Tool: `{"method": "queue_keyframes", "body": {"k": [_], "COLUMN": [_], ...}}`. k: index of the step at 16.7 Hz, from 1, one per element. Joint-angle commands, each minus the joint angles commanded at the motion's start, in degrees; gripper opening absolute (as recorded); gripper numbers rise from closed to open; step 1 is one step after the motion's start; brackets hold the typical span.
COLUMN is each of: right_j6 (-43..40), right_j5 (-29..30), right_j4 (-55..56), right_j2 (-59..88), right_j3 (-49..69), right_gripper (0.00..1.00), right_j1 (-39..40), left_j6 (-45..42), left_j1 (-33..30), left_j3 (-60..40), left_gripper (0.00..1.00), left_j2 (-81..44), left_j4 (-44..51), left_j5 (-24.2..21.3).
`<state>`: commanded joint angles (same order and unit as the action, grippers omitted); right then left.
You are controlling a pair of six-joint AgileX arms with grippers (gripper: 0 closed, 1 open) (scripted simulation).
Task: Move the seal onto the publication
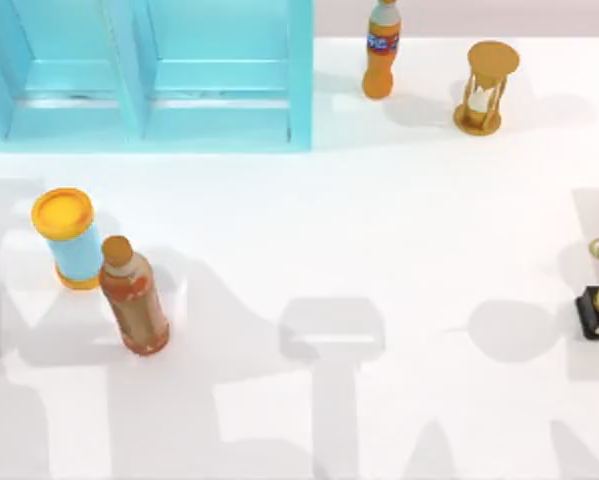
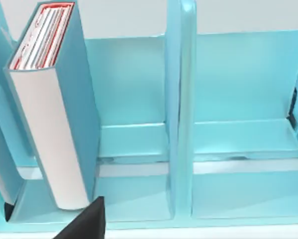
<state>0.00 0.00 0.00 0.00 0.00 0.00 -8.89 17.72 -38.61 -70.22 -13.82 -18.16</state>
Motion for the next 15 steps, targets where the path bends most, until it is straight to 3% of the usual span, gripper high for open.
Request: {"method": "queue_keyframes", "body": {"k": [8, 15], "right_j6": [0.00, 0.00], "right_j5": [0.00, 0.00], "right_j4": [0.00, 0.00], "right_j2": [0.00, 0.00], "right_j3": [0.00, 0.00], "right_gripper": [1.00, 1.00], "right_j1": [0.00, 0.00], "left_j6": [-4.59, -5.78], "left_j1": [9.21, 11.21], "left_j3": [-20.67, -25.01], "left_gripper": [1.00, 1.00], "left_j2": [-35.23, -43.21], "left_j4": [-7.58, -9.41], "left_j5": [-9.24, -11.51]}}
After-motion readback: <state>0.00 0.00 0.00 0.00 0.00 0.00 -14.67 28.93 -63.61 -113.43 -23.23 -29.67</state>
